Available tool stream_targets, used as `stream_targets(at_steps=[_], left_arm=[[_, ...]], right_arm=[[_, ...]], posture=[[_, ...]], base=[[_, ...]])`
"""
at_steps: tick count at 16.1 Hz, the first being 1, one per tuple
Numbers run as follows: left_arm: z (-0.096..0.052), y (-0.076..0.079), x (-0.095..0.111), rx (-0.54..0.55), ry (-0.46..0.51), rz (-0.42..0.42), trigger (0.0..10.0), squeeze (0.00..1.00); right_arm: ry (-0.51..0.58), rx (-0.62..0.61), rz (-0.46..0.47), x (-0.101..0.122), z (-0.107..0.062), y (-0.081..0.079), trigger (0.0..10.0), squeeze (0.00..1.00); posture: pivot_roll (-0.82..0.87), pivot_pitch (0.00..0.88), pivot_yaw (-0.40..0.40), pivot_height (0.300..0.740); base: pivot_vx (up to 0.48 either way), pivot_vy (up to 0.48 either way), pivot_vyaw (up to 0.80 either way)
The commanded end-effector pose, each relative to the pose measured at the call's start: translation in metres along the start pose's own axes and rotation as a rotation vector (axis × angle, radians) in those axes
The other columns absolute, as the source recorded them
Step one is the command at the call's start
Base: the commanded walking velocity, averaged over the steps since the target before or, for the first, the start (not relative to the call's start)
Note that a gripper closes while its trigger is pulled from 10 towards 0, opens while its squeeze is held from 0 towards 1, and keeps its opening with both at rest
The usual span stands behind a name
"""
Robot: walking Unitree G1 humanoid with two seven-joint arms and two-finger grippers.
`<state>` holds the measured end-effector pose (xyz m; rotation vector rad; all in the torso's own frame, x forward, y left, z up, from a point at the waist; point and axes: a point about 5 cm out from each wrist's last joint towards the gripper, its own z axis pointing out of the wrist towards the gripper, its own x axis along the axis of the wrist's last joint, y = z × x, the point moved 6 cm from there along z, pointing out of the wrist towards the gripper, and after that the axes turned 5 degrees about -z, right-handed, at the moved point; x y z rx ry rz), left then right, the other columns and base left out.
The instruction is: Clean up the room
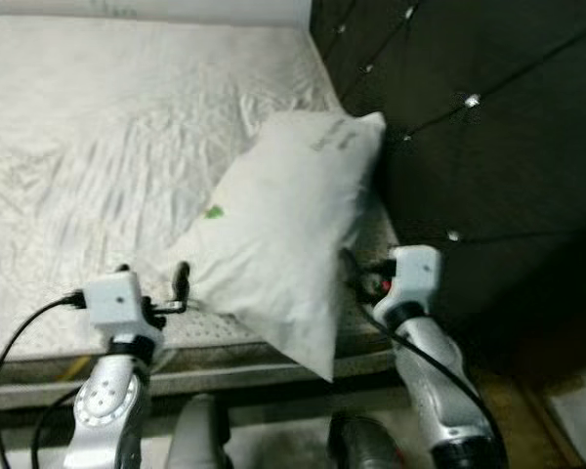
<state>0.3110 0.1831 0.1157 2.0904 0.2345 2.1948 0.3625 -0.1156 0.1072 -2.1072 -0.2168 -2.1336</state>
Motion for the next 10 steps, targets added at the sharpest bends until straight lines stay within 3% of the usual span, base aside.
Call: stream_targets(at_steps=[1,5,10], left_arm=[[-0.0025,0.0065,-0.0086,-0.010,-0.030,-0.005,10.0,0.00],[-0.0020,0.0075,-0.0095,-0.013,-0.033,-0.002,10.0,0.00],[-0.0017,0.0085,-0.0103,-0.014,-0.035,0.000,10.0,0.00]], right_arm=[[-0.035,-0.038,-0.002,-0.0111,-0.0077,0.0166,10.0,0.00],[-0.034,-0.019,0.001,-0.0113,-0.0074,0.0136,10.0,0.00],[-0.030,-0.003,0.015,-0.0117,-0.0080,0.0118,10.0,0.00]], posture=[[0.01,0.142,-0.062,0.618],[0.01,0.135,-0.061,0.618],[0.01,0.133,-0.061,0.548]], base=[[0.000,0.000,0.00],[0.000,0.000,0.00],[0.000,0.000,0.00]])
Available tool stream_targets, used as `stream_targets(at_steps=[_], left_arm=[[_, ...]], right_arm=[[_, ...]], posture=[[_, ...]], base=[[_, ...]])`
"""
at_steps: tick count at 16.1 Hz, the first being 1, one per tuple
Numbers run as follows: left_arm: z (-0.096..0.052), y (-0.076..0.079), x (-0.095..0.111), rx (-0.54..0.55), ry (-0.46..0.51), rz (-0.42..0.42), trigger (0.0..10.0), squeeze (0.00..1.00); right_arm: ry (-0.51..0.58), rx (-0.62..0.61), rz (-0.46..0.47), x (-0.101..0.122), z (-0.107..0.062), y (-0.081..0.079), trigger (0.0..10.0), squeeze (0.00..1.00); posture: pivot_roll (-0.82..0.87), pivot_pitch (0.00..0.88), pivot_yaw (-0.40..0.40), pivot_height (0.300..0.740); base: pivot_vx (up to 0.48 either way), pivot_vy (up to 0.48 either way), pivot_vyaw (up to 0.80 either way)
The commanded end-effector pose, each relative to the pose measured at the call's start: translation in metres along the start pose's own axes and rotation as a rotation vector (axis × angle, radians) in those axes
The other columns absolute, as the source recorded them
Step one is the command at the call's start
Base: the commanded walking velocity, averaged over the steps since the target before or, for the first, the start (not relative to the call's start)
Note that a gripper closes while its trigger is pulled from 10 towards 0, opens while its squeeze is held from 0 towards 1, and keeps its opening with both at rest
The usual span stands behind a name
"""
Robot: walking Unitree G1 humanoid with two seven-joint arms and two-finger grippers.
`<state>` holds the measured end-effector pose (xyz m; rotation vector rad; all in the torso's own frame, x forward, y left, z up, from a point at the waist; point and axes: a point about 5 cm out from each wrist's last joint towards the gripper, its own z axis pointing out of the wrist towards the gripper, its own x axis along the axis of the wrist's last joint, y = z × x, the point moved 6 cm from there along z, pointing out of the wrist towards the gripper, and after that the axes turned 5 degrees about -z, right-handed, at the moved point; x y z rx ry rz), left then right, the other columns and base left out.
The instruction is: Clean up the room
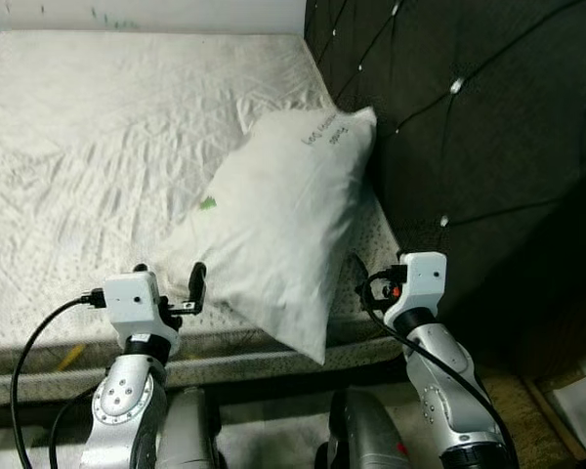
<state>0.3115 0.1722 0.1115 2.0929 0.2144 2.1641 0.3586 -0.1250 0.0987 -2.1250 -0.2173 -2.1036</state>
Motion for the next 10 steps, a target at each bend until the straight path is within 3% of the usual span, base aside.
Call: stream_targets(at_steps=[1,5,10], left_arm=[[-0.0013,-0.0014,-0.0042,0.009,-0.017,0.008,10.0,0.00],[-0.0013,-0.0028,-0.0038,0.019,-0.016,0.011,10.0,0.00],[0.0000,-0.0036,-0.0029,0.024,-0.013,0.011,10.0,0.00]], right_arm=[[-0.009,-0.008,0.009,-0.0034,-0.0021,0.0030,10.0,0.00],[-0.020,0.010,-0.019,-0.0049,-0.0014,-0.0007,10.0,0.00],[-0.013,0.020,-0.017,-0.0031,-0.0003,-0.0027,10.0,0.00]], posture=[[0.01,0.133,-0.061,0.543],[0.01,0.136,-0.060,0.543],[0.01,0.143,-0.061,0.543]], base=[[0.000,0.000,0.00],[0.000,0.000,0.00],[0.000,0.000,0.78]])
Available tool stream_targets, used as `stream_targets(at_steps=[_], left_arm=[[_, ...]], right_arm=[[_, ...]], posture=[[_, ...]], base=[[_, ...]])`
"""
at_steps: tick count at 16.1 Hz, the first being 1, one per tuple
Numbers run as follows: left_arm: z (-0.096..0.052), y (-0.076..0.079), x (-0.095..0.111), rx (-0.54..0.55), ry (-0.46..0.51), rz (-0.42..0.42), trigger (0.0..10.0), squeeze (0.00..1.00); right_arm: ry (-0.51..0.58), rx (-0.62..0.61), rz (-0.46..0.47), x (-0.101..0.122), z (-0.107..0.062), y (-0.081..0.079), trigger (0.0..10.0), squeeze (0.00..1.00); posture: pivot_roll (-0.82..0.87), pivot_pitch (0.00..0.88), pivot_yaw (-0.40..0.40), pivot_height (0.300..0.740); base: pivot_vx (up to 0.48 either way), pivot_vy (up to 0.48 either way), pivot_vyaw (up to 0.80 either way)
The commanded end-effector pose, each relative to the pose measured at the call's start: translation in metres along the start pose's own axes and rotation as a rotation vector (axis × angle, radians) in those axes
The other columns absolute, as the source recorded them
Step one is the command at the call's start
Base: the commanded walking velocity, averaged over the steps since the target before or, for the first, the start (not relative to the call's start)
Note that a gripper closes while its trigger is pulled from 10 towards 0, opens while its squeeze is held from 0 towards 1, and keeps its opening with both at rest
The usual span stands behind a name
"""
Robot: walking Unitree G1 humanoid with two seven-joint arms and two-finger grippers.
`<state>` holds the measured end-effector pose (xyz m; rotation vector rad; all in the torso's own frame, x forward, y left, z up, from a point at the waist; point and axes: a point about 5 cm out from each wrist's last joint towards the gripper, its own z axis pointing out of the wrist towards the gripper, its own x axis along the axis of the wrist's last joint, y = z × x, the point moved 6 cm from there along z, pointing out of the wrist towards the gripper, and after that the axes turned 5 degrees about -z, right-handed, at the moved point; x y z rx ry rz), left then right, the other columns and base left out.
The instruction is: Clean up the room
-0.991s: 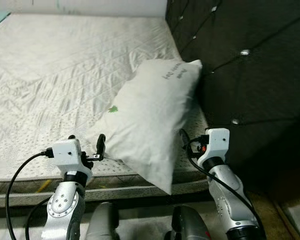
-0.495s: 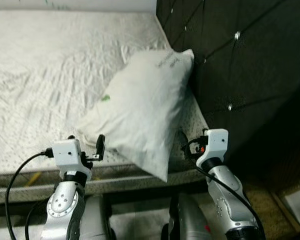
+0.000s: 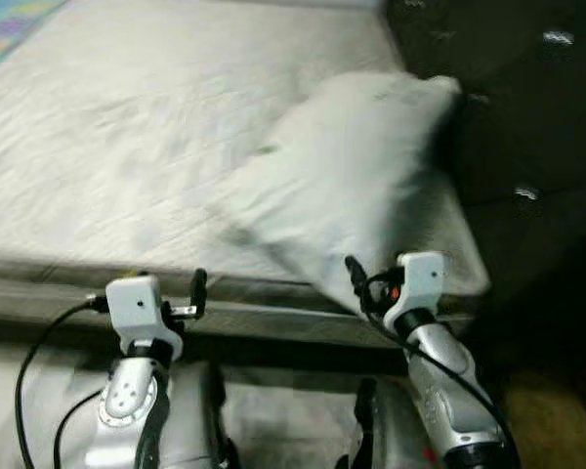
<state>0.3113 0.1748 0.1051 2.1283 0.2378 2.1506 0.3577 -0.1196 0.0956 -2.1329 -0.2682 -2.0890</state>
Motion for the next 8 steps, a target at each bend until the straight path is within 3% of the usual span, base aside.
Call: stream_targets(at_steps=[1,4,8], left_arm=[[0.001,0.000,0.003,0.001,0.009,0.009,10.0,0.00],[0.001,0.000,0.003,0.001,0.008,0.011,10.0,0.00],[0.001,-0.001,0.004,-0.003,0.010,0.016,10.0,0.00]], right_arm=[[-0.018,0.010,-0.008,-0.002,0.001,0.000,10.0,0.00],[-0.037,0.000,0.007,0.000,0.009,-0.001,10.0,0.00],[-0.040,-0.068,-0.016,0.007,0.021,0.008,10.0,0.00]], posture=[[0.01,0.144,-0.061,0.543],[0.02,0.144,-0.056,0.543],[0.02,0.141,-0.051,0.543]], base=[[0.000,0.000,0.00],[0.000,0.000,0.00],[0.000,0.000,0.00]])
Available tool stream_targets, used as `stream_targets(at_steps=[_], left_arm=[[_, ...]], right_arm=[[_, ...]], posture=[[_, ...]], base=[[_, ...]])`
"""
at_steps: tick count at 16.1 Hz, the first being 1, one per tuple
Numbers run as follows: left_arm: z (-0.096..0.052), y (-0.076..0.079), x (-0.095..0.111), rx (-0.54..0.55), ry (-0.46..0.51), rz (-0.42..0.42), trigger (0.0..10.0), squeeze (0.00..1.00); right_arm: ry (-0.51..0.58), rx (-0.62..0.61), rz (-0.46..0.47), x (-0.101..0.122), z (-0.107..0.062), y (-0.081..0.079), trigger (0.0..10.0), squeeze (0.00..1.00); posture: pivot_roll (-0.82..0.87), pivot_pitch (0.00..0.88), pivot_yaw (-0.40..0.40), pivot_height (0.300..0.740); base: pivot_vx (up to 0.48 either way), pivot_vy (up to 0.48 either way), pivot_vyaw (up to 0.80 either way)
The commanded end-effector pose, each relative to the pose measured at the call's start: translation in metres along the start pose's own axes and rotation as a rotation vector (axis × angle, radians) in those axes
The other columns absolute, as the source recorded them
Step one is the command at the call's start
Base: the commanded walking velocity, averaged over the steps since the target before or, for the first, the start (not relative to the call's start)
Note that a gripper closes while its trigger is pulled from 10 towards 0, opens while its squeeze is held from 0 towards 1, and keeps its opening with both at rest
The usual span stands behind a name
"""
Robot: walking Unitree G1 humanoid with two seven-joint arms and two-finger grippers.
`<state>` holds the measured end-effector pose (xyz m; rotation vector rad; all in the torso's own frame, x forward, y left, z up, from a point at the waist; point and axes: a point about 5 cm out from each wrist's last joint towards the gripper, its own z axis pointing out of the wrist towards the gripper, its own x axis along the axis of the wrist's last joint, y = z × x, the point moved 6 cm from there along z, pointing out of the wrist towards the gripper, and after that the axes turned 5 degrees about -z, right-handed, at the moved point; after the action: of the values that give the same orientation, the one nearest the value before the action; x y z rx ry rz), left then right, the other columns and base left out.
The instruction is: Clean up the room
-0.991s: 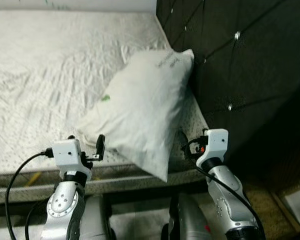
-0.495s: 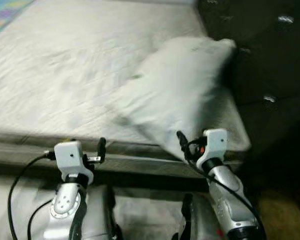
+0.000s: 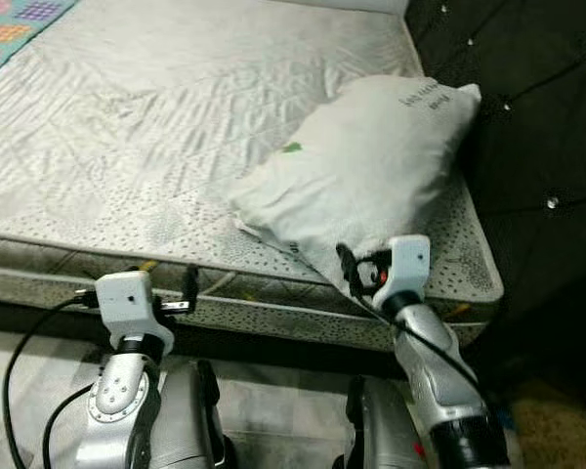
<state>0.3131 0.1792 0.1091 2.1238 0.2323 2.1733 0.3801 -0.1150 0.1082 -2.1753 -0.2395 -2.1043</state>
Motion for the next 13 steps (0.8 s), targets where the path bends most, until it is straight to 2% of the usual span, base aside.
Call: stream_targets(at_steps=[1,3,5,8,10,11,12,13], left_arm=[[-0.001,0.003,0.000,-0.008,-0.003,0.004,10.0,0.00],[-0.001,0.004,0.001,-0.012,-0.001,0.007,10.0,0.00],[-0.003,0.005,0.001,-0.014,-0.002,0.009,10.0,0.00],[-0.007,0.002,0.002,-0.005,-0.005,0.015,10.0,0.00],[-0.009,0.000,0.002,-0.003,-0.008,0.016,10.0,0.00],[-0.010,0.001,0.002,-0.010,-0.011,0.013,10.0,0.00],[-0.010,0.002,0.003,-0.014,-0.010,0.013,10.0,0.00],[-0.010,0.003,0.003,-0.017,-0.009,0.013,10.0,0.00]], right_arm=[[-0.028,-0.034,-0.009,-0.006,-0.001,0.009,10.0,0.00],[-0.064,-0.101,-0.029,-0.009,0.008,0.013,10.0,0.00],[-0.116,-0.109,-0.066,-0.014,0.015,0.008,10.0,0.00],[-0.156,-0.156,-0.071,-0.019,0.022,0.008,10.0,0.00],[-0.209,-0.139,-0.049,-0.023,0.033,-0.006,10.0,0.00],[-0.211,-0.102,-0.038,-0.019,0.039,-0.020,10.0,0.00],[-0.199,-0.084,-0.003,-0.015,0.043,-0.031,0.0,0.00],[-0.192,-0.072,0.018,-0.012,0.046,-0.039,0.0,0.00]], posture=[[0.02,0.141,-0.051,0.543],[0.03,0.144,-0.051,0.543],[0.05,0.147,-0.055,0.543],[0.07,0.152,-0.059,0.543],[0.08,0.146,-0.058,0.543],[0.09,0.140,-0.056,0.543],[0.10,0.135,-0.057,0.543],[0.10,0.129,-0.058,0.543]], base=[[0.000,0.000,0.00],[0.000,0.000,0.00],[0.000,0.000,0.00],[0.000,0.000,0.00],[0.000,0.000,0.00],[0.000,0.000,0.00],[0.000,0.000,0.00],[0.000,0.000,0.00]])
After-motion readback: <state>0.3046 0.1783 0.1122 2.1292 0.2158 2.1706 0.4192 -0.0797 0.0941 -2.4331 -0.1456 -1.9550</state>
